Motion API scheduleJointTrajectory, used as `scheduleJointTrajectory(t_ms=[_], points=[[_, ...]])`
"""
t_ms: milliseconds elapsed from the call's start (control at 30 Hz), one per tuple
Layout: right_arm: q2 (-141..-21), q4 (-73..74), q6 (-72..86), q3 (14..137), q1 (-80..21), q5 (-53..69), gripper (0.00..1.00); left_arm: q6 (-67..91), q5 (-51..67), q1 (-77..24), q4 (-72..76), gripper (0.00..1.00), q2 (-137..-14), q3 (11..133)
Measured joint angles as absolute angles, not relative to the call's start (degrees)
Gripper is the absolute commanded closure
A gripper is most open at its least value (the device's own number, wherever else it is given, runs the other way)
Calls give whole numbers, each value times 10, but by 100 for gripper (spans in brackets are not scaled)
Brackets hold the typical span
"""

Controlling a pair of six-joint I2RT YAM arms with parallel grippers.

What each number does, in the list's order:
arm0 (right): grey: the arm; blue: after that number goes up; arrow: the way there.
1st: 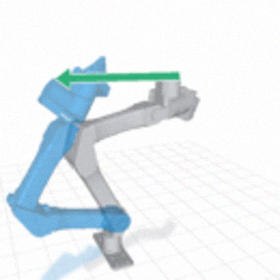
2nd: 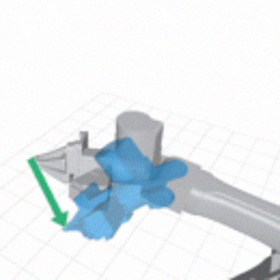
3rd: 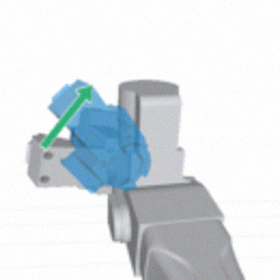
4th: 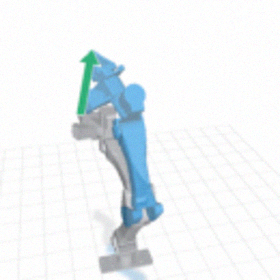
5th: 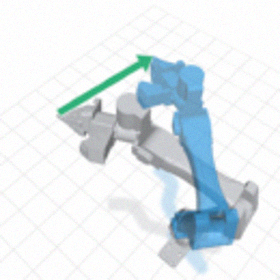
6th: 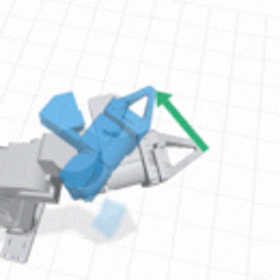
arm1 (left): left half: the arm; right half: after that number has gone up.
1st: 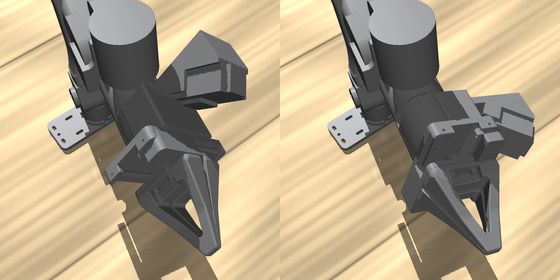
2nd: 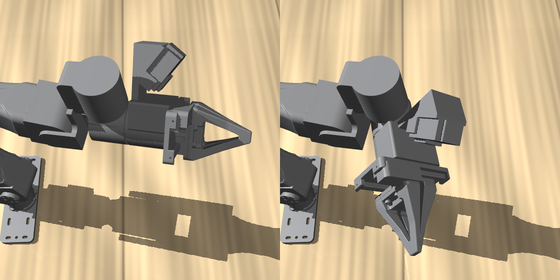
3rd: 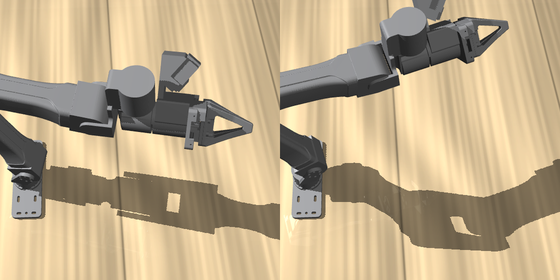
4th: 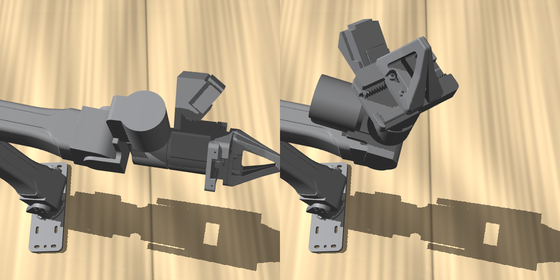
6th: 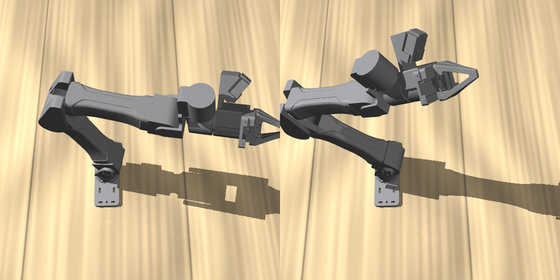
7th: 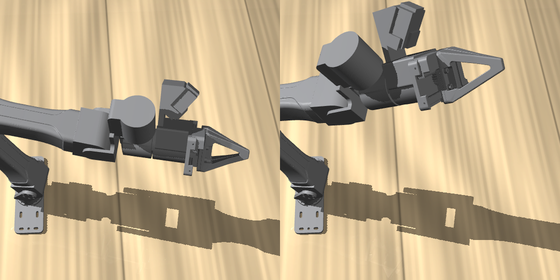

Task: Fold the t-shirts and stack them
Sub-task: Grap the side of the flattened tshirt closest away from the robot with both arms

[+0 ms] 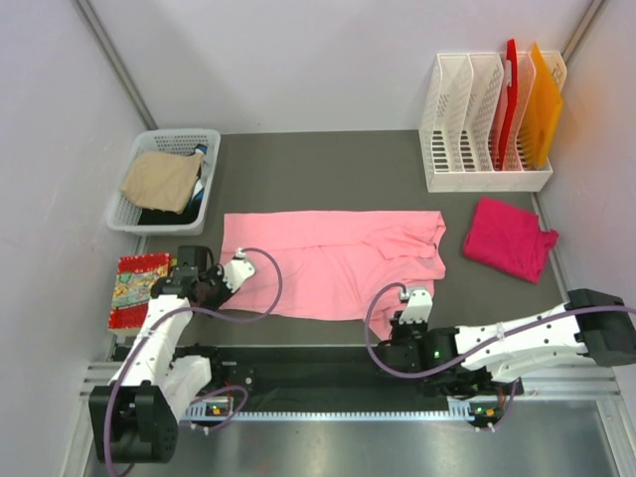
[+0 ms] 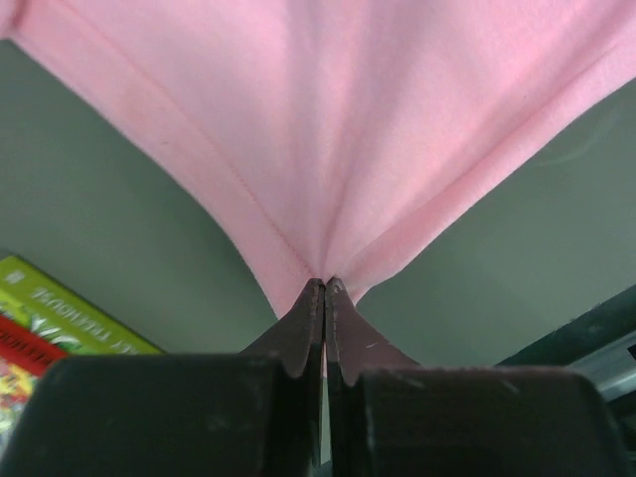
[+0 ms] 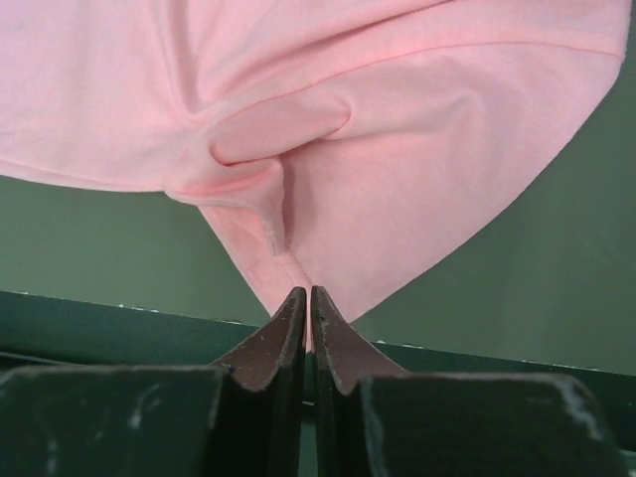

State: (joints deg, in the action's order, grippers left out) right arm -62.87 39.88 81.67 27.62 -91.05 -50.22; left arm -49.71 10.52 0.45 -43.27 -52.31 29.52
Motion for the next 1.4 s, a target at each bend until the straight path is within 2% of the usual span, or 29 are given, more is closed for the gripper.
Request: scheduleJointTrajectory(t_ms=[67,167,267,467,900,1100,1200,1300,1400], points=[[-623,408,817,282,-912,-504,72,-499,106,7,-443,100,-517,309],[-630,411,817,287,-914,-507,57,-499,107,7,-449,100,-514,316],[-663,412,812,292,-915,-505,51,-499,107,7,-454,100,-514,316],[-695,398,803,294,-914,-491,50,-499,107,7,-455,100,-512,316],[-743,325,784,292,-910,-468,60,-496,107,7,-455,100,-506,315],[-735,296,769,276,-895,-479,76,-496,107,7,-455,100,-500,313],[-725,290,765,267,-889,-480,92,-496,107,7,-455,100,-497,313],[-720,288,764,262,-886,-481,100,-496,107,7,-455,100,-496,313],[-719,289,765,263,-886,-481,100,-496,107,7,-455,100,-492,313]])
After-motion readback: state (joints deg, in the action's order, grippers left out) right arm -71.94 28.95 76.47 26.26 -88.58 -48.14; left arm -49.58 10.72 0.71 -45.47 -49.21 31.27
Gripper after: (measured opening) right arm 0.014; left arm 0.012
